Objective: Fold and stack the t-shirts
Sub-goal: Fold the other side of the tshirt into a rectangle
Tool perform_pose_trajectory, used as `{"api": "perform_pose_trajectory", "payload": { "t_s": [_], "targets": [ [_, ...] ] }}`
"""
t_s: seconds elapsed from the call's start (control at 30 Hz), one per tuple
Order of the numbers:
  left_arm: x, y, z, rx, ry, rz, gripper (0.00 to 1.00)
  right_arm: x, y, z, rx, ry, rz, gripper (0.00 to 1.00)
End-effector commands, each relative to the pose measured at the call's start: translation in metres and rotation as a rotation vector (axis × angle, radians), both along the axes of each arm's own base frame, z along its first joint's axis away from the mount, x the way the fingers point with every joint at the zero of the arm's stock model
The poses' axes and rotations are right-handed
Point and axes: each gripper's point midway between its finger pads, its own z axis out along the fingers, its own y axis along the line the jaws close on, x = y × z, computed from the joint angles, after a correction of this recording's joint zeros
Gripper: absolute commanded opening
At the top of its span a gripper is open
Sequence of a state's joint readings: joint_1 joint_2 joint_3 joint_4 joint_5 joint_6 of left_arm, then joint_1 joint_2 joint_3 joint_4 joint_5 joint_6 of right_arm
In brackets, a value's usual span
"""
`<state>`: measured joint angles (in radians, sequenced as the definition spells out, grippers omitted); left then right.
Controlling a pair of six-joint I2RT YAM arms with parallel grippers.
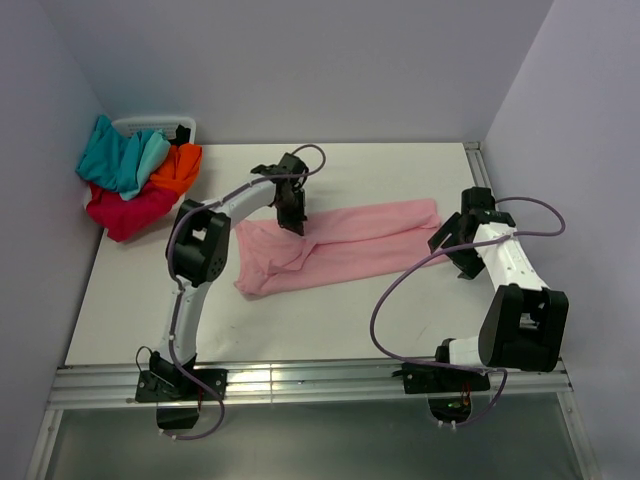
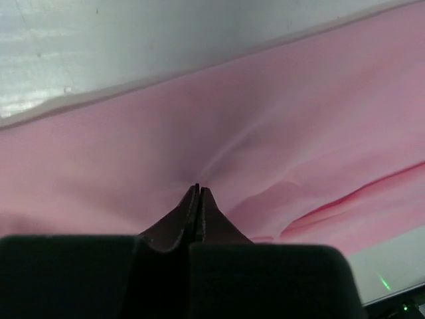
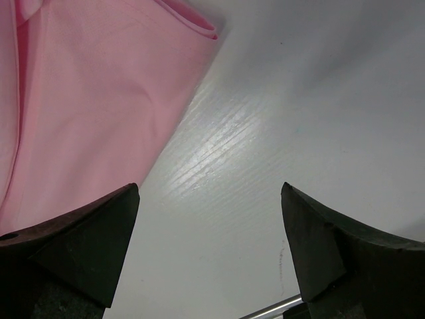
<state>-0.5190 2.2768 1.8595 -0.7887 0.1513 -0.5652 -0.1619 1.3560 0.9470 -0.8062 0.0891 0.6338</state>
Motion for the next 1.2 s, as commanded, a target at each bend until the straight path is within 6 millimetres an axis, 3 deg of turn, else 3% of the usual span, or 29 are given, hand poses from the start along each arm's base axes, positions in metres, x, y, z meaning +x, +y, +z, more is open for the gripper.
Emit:
{"api": "perform_pose_trajectory", "payload": {
  "t_s": [0.0, 0.03, 0.07, 0.2, 0.33, 0.4, 0.53, 0.73, 0.87, 0.9, 1.03, 1.13, 1.17],
  "targets": [
    [-0.008, -0.003, 0.034, -0.039, -0.054, -0.012, 0.00, -0.001, -0.008, 0.011, -0.035, -0.026, -0.013, 0.94],
    [-0.017, 0.003, 0.027, -0.026, -0.030, -0.001, 0.00, 0.000, -0.009, 0.009, -0.036, -0.029, -0.013, 0.94],
    [-0.020, 0.005, 0.037, -0.035, -0.046, 0.006, 0.00, -0.001, -0.008, 0.007, -0.030, -0.027, -0.014, 0.94],
    [-0.047, 0.015, 0.034, -0.014, -0.027, 0.019, 0.00, -0.002, -0.005, -0.005, -0.010, -0.015, -0.019, 0.94],
    [-0.072, 0.009, 0.034, -0.011, -0.014, -0.004, 0.00, 0.000, -0.002, -0.013, 0.010, -0.008, -0.022, 0.93],
    [-0.089, -0.004, 0.035, -0.009, -0.011, -0.046, 0.00, 0.001, 0.000, -0.014, 0.019, -0.005, -0.022, 0.93],
    [-0.123, -0.026, 0.026, 0.032, -0.003, -0.131, 0.00, 0.002, -0.001, -0.015, 0.017, -0.006, -0.018, 0.93],
    [-0.157, -0.036, 0.004, 0.079, 0.056, -0.181, 0.00, 0.000, -0.004, -0.017, 0.000, 0.006, -0.013, 0.93],
    [-0.164, -0.030, 0.008, 0.125, 0.032, -0.181, 0.00, -0.001, -0.005, -0.017, -0.004, 0.009, -0.008, 0.93],
    [-0.160, -0.016, 0.011, 0.191, 0.004, -0.158, 0.00, -0.001, -0.005, -0.017, -0.005, 0.010, -0.007, 0.93],
    [-0.132, 0.010, 0.066, 0.222, -0.146, -0.039, 0.00, 0.001, -0.004, -0.015, 0.002, 0.000, 0.000, 0.93],
    [-0.127, 0.012, 0.084, 0.176, -0.174, -0.031, 0.00, 0.005, -0.004, -0.015, 0.008, -0.003, 0.006, 0.93],
    [-0.128, 0.011, 0.081, 0.174, -0.165, -0.037, 0.00, 0.007, -0.004, -0.015, 0.010, 0.000, 0.007, 0.93]
  ]
}}
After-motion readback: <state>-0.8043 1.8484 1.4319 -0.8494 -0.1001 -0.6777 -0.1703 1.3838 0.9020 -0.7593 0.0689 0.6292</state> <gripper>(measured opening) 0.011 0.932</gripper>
